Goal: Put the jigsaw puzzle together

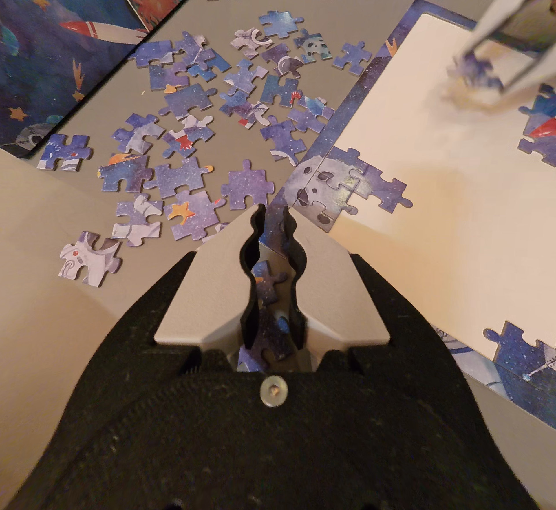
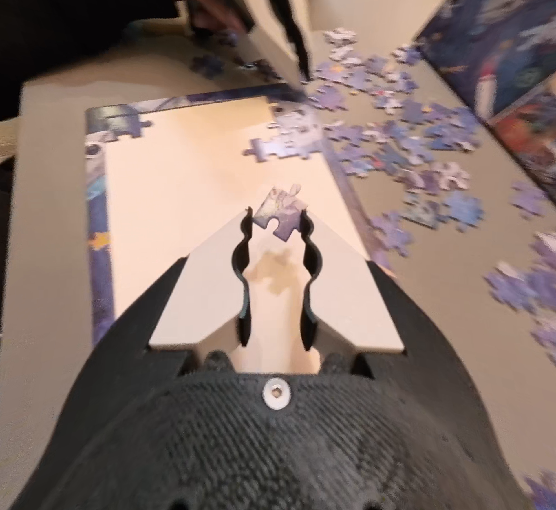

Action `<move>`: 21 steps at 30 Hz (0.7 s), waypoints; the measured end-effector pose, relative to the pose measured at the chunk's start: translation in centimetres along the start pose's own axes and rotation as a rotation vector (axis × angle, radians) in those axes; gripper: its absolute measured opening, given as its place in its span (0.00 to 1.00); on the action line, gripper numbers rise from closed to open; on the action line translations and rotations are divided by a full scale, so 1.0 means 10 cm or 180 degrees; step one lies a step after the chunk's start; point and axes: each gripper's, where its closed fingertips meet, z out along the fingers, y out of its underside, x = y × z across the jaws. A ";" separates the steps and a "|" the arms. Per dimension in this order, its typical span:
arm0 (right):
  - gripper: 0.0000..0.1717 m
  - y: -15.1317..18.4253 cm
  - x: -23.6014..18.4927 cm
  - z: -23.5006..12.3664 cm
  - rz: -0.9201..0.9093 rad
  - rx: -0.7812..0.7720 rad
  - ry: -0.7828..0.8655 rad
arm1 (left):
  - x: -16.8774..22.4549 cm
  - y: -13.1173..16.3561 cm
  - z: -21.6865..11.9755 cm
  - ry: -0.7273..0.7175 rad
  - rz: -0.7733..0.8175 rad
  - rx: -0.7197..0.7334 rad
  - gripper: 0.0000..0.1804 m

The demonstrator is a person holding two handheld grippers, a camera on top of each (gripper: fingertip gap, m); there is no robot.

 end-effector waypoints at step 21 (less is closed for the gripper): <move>0.22 0.61 1.22 -0.31 0.0609 -0.0410 0.1015 | -0.69 -0.40 -0.68 -0.1070 -0.0558 0.1247 0.01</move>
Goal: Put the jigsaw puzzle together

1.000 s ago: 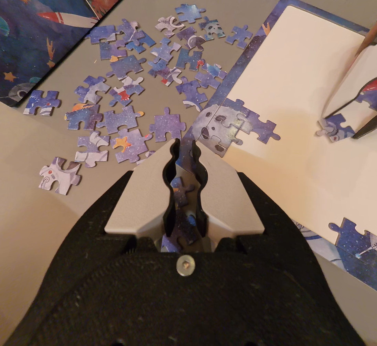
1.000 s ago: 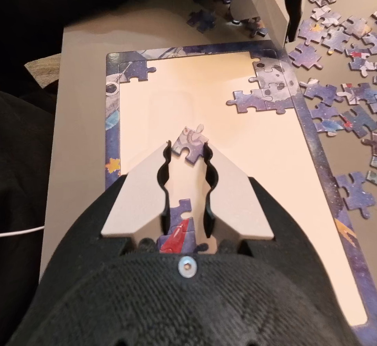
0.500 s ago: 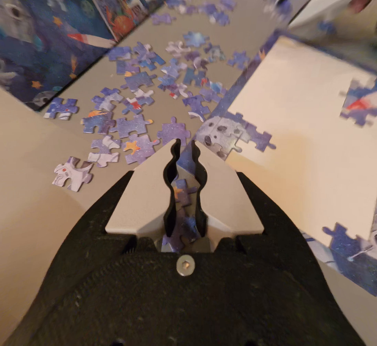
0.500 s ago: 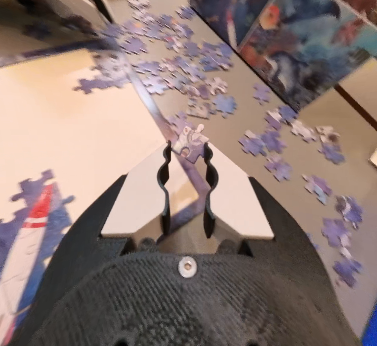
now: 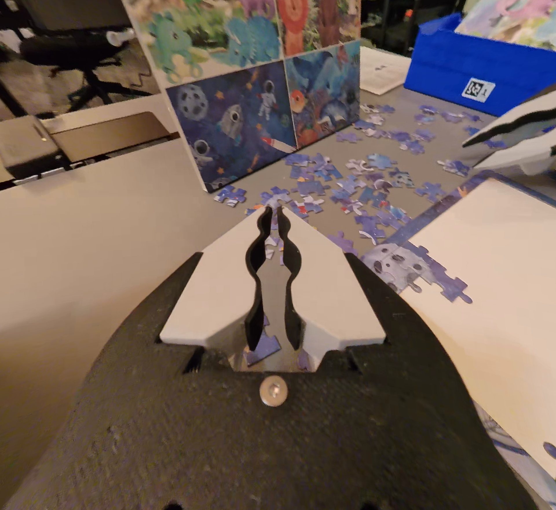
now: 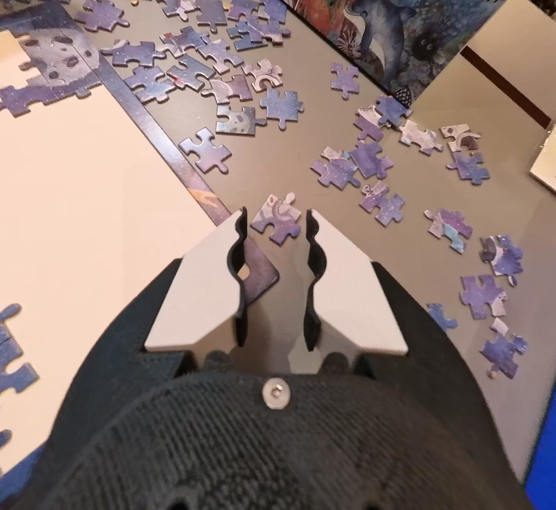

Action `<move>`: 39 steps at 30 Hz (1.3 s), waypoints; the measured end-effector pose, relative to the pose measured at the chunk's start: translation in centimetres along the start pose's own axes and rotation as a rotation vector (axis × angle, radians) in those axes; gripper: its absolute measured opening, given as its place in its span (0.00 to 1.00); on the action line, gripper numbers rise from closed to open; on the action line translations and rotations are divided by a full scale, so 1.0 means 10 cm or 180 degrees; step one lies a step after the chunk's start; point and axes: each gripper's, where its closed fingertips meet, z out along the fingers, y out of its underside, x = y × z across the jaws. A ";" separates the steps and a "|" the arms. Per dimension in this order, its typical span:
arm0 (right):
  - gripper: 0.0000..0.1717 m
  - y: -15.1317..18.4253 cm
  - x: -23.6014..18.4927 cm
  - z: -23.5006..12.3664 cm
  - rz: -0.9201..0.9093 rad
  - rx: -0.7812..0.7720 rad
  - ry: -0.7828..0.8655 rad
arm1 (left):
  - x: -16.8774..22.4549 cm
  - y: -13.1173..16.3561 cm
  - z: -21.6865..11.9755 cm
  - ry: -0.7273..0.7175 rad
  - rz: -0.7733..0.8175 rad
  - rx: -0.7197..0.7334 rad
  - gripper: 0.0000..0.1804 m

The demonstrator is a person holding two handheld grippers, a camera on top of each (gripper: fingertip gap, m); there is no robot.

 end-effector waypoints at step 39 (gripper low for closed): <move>0.15 -0.39 -0.06 -0.36 0.0097 0.0914 0.0133 | -0.47 -0.07 -0.19 -0.0795 -0.0209 0.0216 0.00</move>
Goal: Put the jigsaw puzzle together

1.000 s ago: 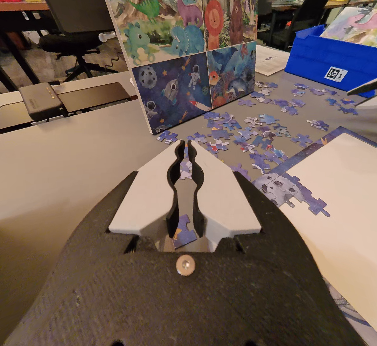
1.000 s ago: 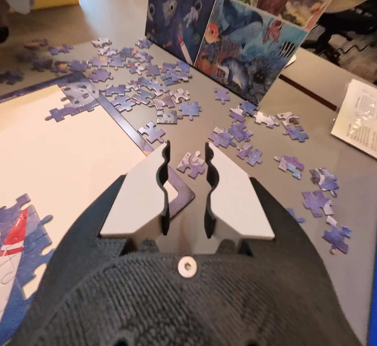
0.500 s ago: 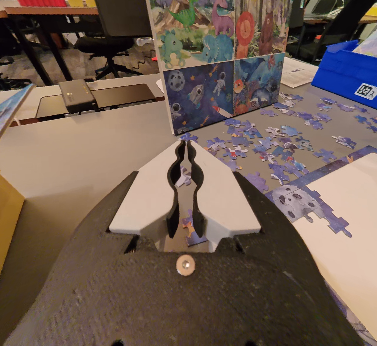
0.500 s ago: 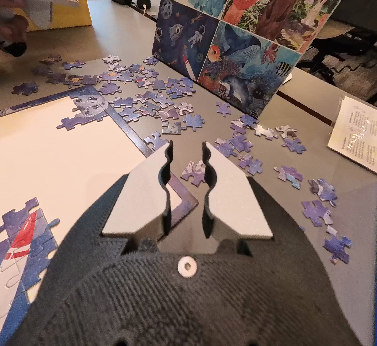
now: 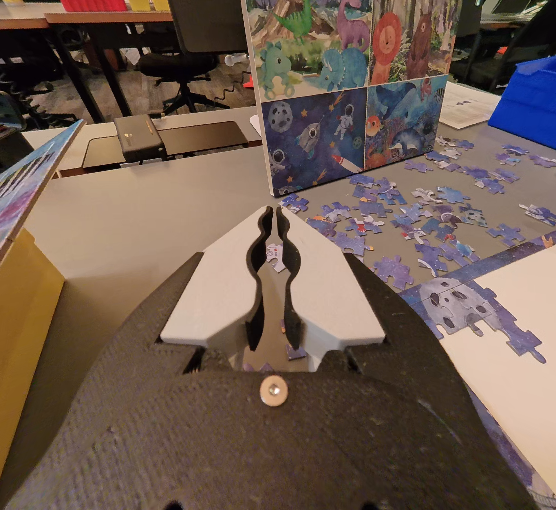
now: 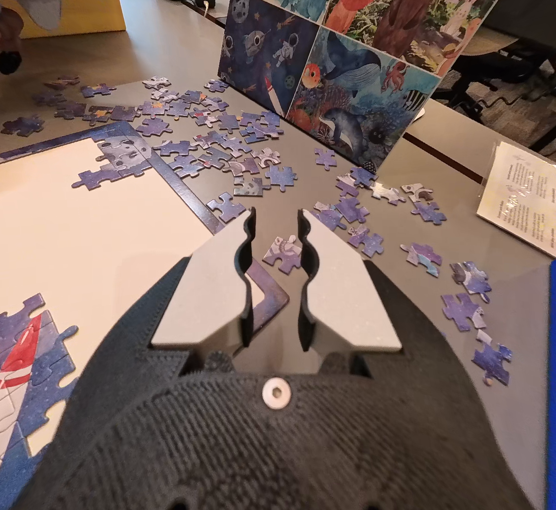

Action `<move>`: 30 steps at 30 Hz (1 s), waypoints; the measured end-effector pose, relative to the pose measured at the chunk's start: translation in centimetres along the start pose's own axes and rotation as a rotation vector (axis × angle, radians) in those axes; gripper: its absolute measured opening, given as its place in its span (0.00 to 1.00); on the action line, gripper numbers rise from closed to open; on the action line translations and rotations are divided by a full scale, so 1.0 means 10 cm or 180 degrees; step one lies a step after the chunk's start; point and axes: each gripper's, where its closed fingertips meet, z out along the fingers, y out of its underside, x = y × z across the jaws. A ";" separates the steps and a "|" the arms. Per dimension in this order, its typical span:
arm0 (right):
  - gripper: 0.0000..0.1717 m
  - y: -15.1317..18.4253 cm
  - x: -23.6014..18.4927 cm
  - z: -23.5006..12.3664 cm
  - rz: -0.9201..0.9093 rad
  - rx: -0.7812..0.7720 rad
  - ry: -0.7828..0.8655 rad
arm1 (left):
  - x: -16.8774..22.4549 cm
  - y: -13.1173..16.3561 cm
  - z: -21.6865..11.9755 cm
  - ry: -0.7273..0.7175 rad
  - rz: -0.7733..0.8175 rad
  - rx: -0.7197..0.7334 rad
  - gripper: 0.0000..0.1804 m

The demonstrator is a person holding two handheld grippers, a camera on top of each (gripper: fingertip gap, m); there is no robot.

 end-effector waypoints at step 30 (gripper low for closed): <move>0.16 -0.10 0.05 -0.06 -0.0003 0.0189 0.0108 | 0.02 0.02 0.02 -0.0011 0.0063 -0.0023 0.01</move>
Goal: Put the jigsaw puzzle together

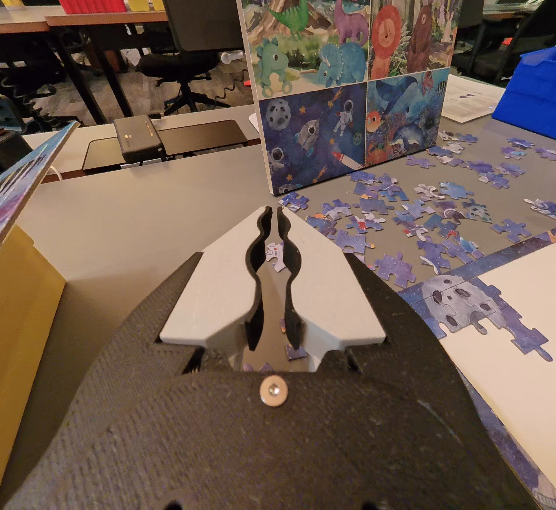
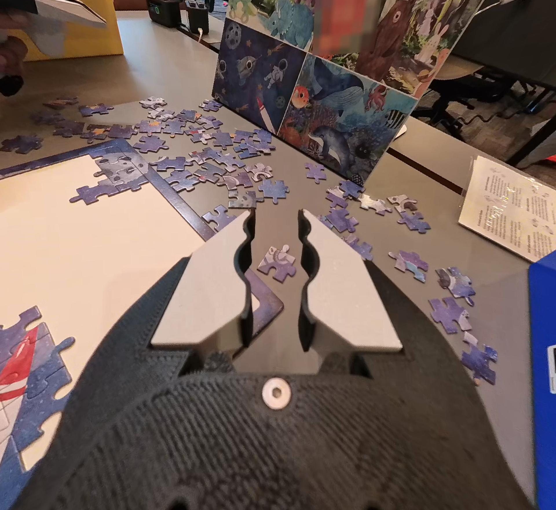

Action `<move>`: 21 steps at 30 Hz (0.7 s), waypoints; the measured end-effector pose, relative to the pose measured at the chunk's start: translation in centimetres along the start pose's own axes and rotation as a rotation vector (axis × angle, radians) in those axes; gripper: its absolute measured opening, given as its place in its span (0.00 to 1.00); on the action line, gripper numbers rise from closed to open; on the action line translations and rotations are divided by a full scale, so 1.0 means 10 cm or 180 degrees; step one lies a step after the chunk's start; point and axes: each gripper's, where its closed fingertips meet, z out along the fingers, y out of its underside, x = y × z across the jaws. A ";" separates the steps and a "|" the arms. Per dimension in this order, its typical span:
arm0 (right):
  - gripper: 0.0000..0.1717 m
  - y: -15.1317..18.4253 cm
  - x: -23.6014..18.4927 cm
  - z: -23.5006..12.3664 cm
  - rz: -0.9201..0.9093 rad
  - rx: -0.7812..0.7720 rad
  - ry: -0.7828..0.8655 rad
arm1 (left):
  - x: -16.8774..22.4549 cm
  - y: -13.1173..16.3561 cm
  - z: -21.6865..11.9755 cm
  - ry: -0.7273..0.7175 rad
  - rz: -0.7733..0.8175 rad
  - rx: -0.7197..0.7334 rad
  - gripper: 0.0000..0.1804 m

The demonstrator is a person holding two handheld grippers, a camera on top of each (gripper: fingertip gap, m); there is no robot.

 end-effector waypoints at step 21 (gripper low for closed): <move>0.16 0.00 0.00 0.01 0.0029 0.0005 -0.0010 | 0.01 -0.01 0.00 -0.0010 0.0027 0.0011 0.01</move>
